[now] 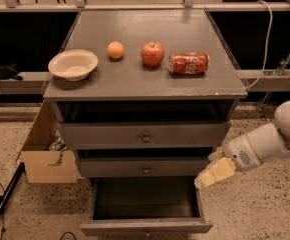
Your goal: Close bottom drawer
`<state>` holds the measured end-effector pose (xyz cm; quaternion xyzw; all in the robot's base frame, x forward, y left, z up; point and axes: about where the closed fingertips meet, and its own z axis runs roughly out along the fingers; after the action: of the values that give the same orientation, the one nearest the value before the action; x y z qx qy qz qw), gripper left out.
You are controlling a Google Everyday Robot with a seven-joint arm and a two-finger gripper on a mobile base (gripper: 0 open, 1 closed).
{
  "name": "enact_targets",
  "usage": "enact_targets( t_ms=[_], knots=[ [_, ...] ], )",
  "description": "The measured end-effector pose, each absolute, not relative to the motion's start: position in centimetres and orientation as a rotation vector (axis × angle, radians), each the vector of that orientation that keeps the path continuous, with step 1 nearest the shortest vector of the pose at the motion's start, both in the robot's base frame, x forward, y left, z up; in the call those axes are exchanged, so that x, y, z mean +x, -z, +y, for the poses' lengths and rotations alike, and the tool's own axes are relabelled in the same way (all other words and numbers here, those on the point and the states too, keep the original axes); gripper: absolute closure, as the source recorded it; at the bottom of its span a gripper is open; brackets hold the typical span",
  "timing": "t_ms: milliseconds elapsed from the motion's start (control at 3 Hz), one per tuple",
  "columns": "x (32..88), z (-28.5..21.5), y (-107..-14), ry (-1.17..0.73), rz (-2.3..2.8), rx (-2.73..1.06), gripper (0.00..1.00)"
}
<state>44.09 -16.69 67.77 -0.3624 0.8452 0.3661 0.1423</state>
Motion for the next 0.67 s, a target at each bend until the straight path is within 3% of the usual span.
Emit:
enact_targets(
  t_ms=[667],
  knots=[
    [44.52,-15.82,-64.07,-1.135,2.417,-0.990,0.00]
  ],
)
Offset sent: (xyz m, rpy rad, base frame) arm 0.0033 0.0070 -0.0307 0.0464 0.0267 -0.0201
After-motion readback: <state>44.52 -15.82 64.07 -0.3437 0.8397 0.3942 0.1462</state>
